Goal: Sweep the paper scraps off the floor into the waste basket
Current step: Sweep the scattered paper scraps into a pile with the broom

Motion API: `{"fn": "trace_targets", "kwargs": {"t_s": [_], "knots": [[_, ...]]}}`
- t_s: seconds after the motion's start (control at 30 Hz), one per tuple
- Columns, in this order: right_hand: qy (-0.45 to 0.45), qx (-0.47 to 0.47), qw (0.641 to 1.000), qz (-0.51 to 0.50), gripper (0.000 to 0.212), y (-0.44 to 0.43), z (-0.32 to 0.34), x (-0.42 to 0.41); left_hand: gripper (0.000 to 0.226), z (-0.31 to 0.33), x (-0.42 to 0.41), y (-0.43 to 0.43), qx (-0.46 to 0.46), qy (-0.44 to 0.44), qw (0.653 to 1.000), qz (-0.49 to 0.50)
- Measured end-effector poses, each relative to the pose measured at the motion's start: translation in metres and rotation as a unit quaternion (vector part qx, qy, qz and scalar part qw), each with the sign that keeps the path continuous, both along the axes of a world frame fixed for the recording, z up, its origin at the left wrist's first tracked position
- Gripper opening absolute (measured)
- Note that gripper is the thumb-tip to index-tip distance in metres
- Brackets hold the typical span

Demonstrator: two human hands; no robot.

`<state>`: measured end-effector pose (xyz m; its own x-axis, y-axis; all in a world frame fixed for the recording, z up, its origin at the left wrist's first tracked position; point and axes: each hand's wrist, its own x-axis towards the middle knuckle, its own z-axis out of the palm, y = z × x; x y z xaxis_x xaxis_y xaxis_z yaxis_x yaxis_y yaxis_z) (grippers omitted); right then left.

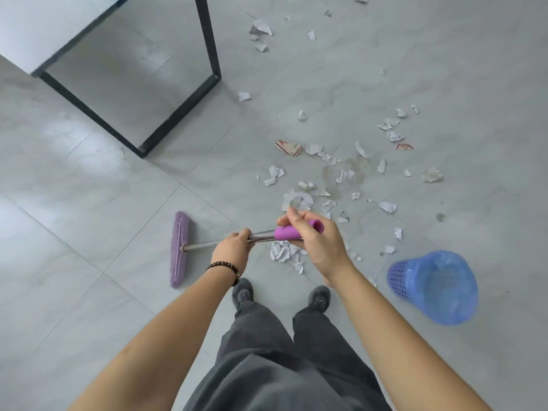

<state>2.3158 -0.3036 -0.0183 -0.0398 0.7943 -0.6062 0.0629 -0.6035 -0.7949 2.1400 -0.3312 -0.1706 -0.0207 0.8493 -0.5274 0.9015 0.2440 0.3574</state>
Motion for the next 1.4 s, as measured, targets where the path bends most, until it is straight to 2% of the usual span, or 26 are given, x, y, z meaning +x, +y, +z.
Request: {"fn": "trace_targets", "kwargs": {"t_s": [0.2,0.37,0.53,0.7,0.83,1.0,1.1,1.27,1.4], "knots": [[-0.021,-0.003,1.0,-0.018,0.038,0.0,0.0,0.061,0.044,-0.001,0.052,0.004,-0.037,-0.036,0.998,-0.041],[-0.036,0.017,0.999,0.003,0.04,0.008,-0.004,0.141,0.028,-0.005,0.133,0.013,-0.026,-0.022,0.997,-0.067],[-0.056,0.036,0.996,-0.051,0.043,0.034,0.013,0.262,0.03,0.001,0.261,0.041,0.007,-0.047,0.994,-0.094],[-0.111,0.1,0.985,-0.089,0.045,0.066,0.05,0.362,0.026,0.03,0.384,0.085,0.04,-0.085,0.989,-0.114],[-0.131,0.15,0.977,-0.077,0.042,0.082,0.077,0.401,0.022,0.063,0.432,0.117,0.066,-0.099,0.984,-0.131],[-0.082,0.193,0.975,-0.078,0.042,0.118,0.111,0.412,0.023,0.103,0.431,0.159,0.118,-0.065,0.979,-0.155],[-0.045,0.186,0.977,-0.095,0.04,0.146,0.115,0.398,0.024,0.116,0.403,0.183,0.134,-0.041,0.98,-0.144],[0.024,0.11,0.99,-0.082,0.04,0.189,0.075,0.324,0.024,0.088,0.31,0.221,0.126,-0.002,0.987,-0.099],[0.049,0.052,0.993,-0.096,0.03,0.217,0.029,0.255,0.023,0.04,0.237,0.259,0.102,0.007,0.991,-0.082]]}}
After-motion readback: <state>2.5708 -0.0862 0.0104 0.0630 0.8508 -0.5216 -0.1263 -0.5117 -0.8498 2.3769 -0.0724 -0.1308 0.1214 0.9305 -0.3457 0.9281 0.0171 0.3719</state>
